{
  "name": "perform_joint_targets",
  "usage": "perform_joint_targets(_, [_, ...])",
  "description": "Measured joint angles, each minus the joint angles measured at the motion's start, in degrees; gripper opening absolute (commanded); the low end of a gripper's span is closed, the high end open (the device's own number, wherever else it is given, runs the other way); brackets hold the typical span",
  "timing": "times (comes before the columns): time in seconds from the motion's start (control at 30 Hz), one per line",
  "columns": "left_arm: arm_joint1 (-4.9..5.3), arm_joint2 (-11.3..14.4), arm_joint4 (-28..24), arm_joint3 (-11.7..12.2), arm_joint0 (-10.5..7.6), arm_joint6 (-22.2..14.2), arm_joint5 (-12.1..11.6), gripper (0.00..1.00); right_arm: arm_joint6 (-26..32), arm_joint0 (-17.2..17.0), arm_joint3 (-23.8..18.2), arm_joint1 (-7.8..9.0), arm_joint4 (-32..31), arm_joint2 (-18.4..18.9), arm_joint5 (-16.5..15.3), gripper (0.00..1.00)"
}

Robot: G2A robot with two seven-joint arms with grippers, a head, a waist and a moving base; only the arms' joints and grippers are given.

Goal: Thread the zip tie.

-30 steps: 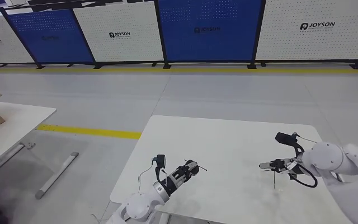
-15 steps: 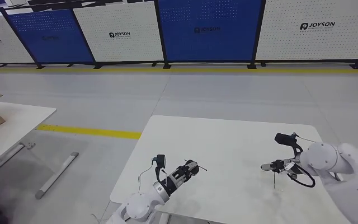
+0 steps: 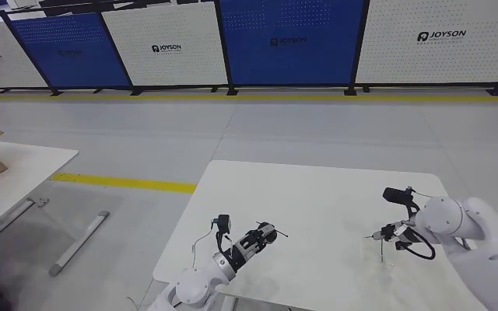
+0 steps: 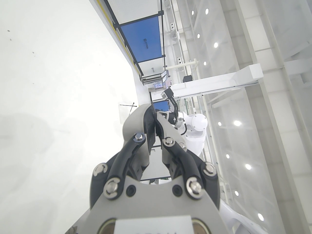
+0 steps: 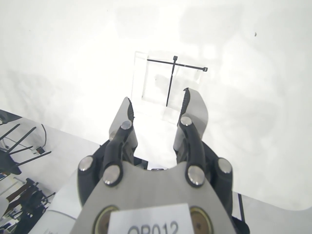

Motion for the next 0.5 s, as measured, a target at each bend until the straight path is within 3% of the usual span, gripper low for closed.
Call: perform_joint_targets(0.5, [0.0, 0.0, 0.0, 0.0, 0.0, 0.0, 0.0, 0.0, 0.0, 2.54, 4.62, -2.0, -1.74, -3.92, 0.0, 0.36])
